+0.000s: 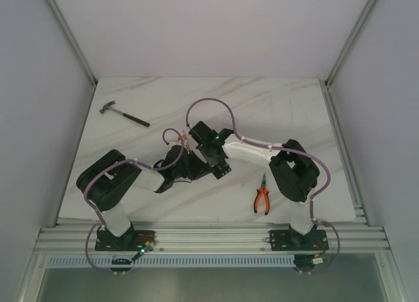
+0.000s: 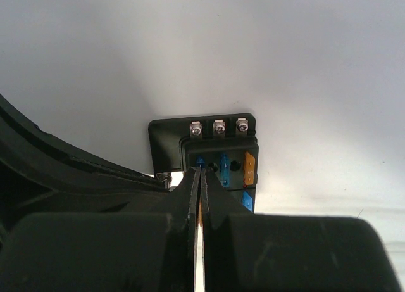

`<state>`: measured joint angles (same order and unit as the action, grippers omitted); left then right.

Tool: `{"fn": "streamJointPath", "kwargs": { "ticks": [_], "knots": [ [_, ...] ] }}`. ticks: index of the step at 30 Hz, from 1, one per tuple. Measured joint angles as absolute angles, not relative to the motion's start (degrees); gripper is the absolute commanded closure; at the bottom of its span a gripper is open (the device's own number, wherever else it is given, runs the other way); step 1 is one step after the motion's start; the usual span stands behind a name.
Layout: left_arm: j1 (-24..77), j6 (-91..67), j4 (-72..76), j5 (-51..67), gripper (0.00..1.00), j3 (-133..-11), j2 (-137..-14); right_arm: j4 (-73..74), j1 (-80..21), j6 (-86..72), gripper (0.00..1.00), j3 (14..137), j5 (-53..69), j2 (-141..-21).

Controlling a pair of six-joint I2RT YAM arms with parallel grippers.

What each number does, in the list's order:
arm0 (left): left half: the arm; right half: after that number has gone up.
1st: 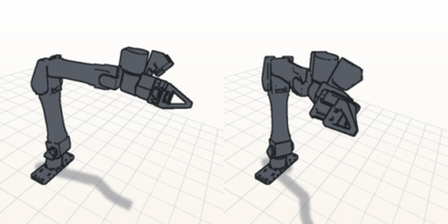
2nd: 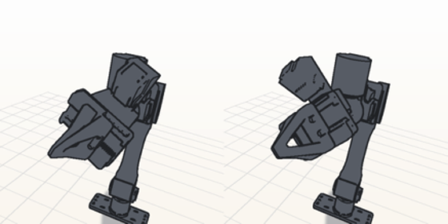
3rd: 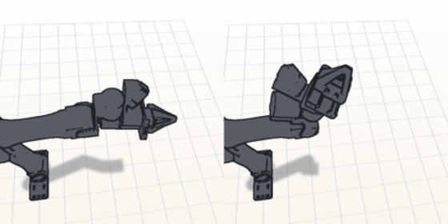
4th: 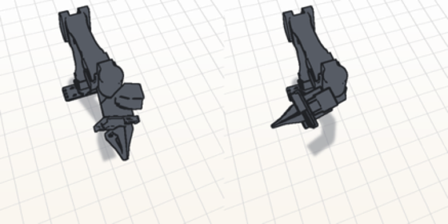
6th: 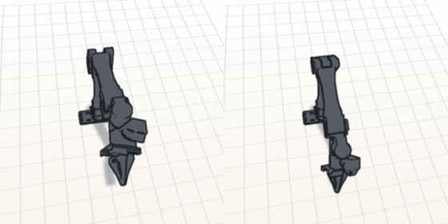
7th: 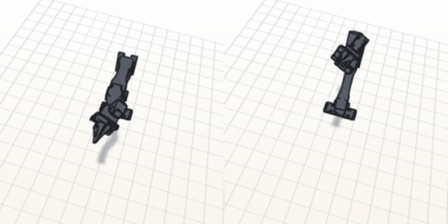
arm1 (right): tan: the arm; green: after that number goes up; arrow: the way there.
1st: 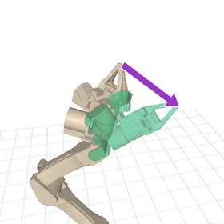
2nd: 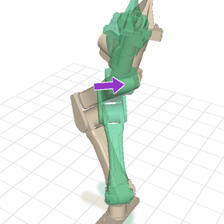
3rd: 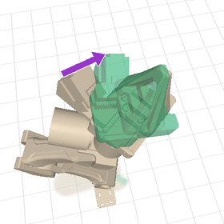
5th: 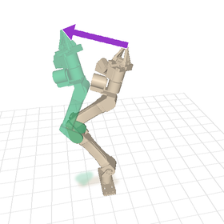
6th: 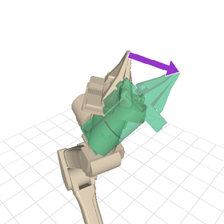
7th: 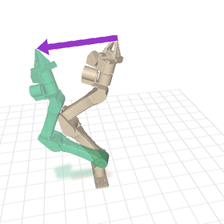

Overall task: Snap on the fuse box
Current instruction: Install the fuse at the fuse box base.

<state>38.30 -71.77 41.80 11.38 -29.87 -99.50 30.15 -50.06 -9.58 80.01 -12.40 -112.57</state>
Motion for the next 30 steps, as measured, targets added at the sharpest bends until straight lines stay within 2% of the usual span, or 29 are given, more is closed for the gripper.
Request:
{"fn": "streamJointPath", "kwargs": {
  "ticks": [9, 14, 19, 24, 30],
  "knots": [
    [38.3, -72.4, 42.8, 11.3, 0.81, -29.3, -99.6, 29.4, -49.9, -8.6, 1.00, 79.3, -11.6, -112.5],
    [38.3, -72.4, 43.3, 11.3, 0.78, -28.7, -99.2, 24.6, -49.6, -8.4, 0.99, 75.0, -10.6, -108.9],
    [38.4, -72.3, 42.1, 11.1, 0.70, -27.0, -98.3, 23.1, -49.6, -9.2, 0.95, 73.6, -8.0, -107.1],
    [38.7, -71.6, 41.2, 10.4, 0.64, -25.6, -95.5, 23.9, -49.9, -9.8, 0.83, 73.6, -6.6, -106.6],
    [38.7, -69.9, 37.4, 7.6, 0.55, -24.1, -89.3, 26.1, -50.3, -10.0, 0.75, 74.5, -5.3, -106.5]
  ]
}}
